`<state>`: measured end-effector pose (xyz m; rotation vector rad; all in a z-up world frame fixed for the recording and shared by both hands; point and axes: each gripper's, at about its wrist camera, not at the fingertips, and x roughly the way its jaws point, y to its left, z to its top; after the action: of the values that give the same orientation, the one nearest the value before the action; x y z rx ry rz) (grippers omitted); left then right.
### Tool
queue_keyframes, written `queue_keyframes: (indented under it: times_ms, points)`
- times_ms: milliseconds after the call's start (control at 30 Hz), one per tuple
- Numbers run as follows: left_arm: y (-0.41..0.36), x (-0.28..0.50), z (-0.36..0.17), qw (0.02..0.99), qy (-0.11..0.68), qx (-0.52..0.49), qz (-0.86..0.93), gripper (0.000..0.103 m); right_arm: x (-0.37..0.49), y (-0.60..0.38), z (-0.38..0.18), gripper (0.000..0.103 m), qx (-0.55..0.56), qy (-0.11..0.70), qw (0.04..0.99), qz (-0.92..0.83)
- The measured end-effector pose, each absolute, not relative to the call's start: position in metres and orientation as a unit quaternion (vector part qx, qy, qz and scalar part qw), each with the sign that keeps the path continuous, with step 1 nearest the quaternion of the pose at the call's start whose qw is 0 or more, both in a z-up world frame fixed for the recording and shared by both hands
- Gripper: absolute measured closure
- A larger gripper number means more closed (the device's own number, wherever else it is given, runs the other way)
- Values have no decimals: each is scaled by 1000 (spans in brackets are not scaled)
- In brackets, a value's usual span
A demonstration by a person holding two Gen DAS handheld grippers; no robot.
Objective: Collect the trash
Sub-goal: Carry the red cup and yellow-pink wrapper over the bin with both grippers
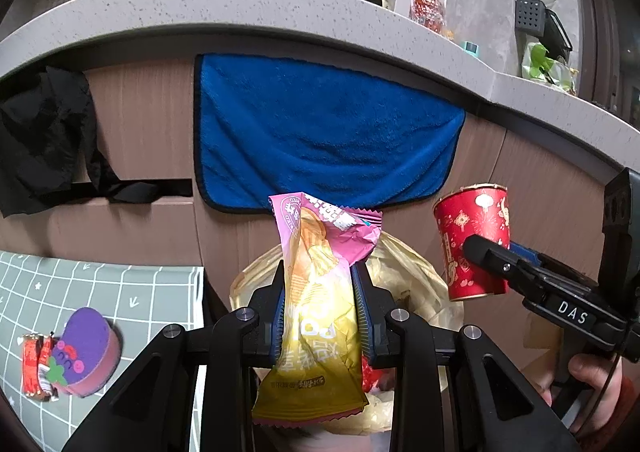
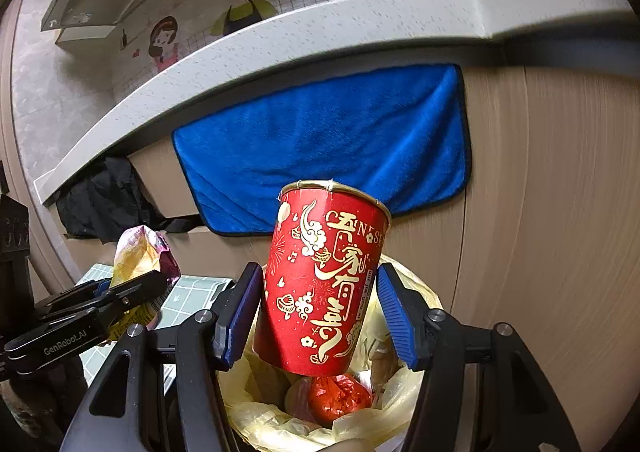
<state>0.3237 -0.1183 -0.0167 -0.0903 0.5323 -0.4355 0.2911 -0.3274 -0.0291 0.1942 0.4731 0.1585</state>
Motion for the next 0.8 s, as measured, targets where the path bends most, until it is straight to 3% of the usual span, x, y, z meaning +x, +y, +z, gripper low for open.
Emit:
queue_keyframes:
  times_ms: [800]
  points:
    - [-127, 361, -61, 923, 316, -55, -213, 72, 326, -330, -79, 47, 107, 288, 948, 86]
